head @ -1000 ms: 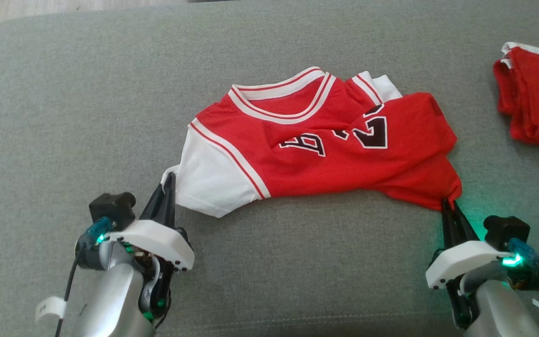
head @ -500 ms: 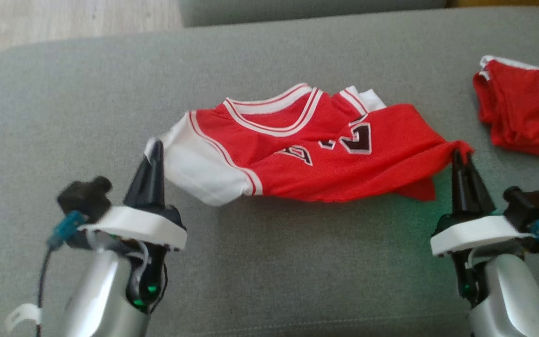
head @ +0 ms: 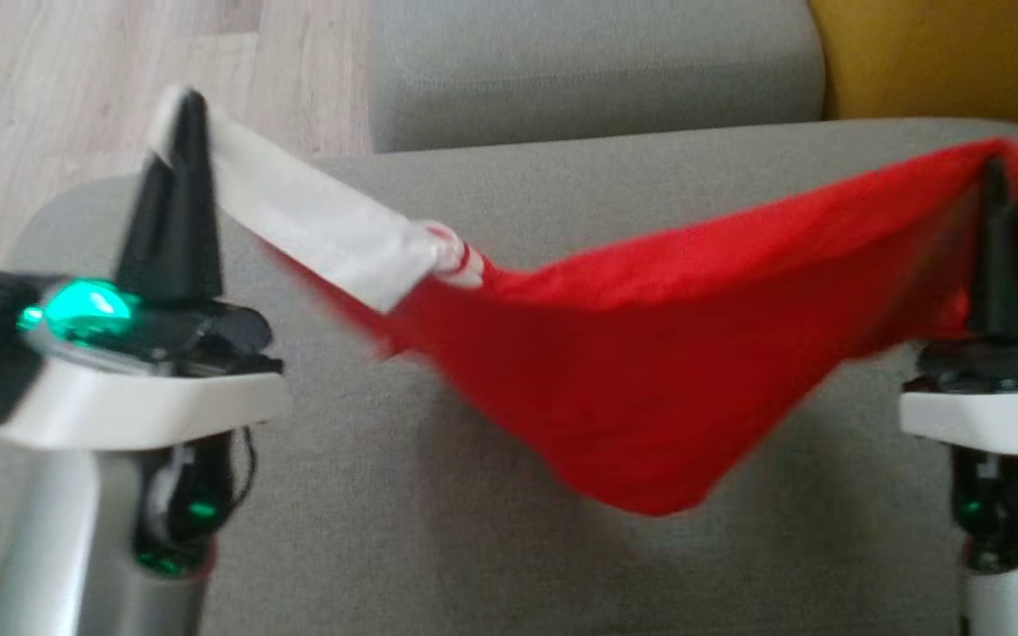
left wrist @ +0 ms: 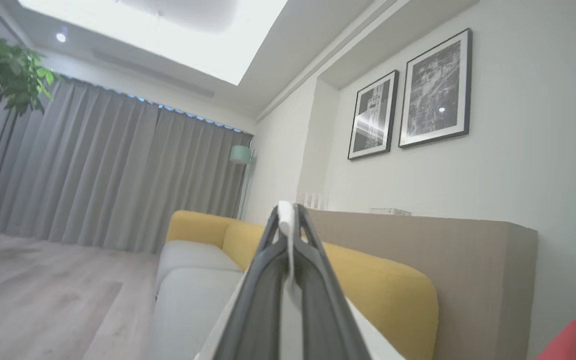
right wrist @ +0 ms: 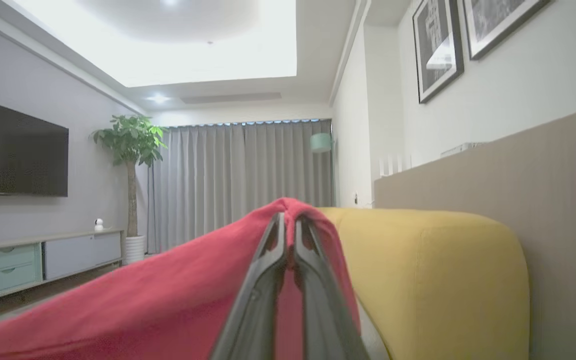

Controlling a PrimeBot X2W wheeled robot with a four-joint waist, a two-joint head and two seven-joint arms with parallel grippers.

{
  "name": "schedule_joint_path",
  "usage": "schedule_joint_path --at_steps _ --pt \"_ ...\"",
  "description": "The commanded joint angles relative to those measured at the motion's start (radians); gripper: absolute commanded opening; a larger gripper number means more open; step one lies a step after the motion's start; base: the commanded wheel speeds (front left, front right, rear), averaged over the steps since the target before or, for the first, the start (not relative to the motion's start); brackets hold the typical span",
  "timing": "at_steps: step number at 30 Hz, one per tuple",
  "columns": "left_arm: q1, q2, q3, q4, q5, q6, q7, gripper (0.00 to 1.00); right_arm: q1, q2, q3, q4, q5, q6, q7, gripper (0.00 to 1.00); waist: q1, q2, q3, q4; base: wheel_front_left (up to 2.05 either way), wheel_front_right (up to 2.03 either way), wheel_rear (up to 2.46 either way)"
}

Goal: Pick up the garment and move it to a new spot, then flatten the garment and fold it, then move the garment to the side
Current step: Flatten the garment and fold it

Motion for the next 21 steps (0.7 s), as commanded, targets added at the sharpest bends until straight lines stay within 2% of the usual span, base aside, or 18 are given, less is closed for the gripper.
schedule_joint_path --at_steps 1,12,17,21 --pt "-0.066 0.037 0.044 -0.077 0.017 0.006 0.019 0.0 -0.032 -0.004 0.015 -0.079 -0.009 0.007 0.016 0.0 0.0002 -0.0001 -0.011 -0.001 0.0 0.0 0.0" --pt "-0.227 0.162 0.095 -0.379 0.067 0.027 0.211 0.0 -0.088 -0.014 -0.044 -0.398 -0.071 0.007 0.114 0.0 0.0002 -0.0001 -0.014 -0.031 0.0 0.0 0.0" --pt "-0.258 0.179 0.11 -0.412 0.059 0.036 0.254 0.0 -0.1 -0.031 -0.068 -0.438 -0.079 0.007 0.142 0.0 0.0002 -0.0001 0.005 -0.035 0.0 0.0 0.0" --pt "-0.26 0.169 0.11 -0.372 0.024 0.044 0.283 0.0 -0.103 -0.037 -0.056 -0.398 -0.077 0.007 0.179 0.0 0.0002 -0.0001 0.049 -0.035 0.0 0.0 0.0"
